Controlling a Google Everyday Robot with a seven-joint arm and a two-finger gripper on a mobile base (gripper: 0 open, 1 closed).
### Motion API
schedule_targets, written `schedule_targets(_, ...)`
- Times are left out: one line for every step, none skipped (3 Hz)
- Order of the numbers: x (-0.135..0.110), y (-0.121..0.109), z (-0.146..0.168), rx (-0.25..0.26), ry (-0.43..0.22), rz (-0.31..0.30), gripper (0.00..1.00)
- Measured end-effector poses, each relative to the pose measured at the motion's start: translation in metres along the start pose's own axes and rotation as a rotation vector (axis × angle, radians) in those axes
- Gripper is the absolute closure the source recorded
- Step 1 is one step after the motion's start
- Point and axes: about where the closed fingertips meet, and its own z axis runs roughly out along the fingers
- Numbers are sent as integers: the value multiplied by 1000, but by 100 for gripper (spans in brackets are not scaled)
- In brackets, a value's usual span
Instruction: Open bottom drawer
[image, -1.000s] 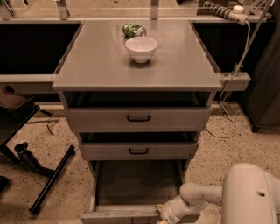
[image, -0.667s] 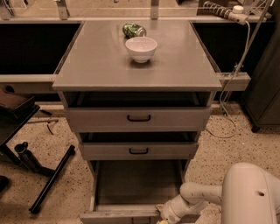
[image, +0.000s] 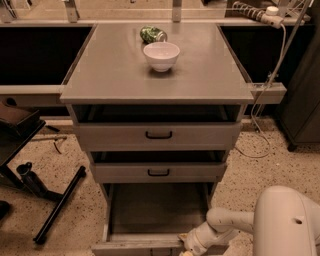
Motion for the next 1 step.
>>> schedule_targets(0, 0, 0, 0, 0, 0, 0)
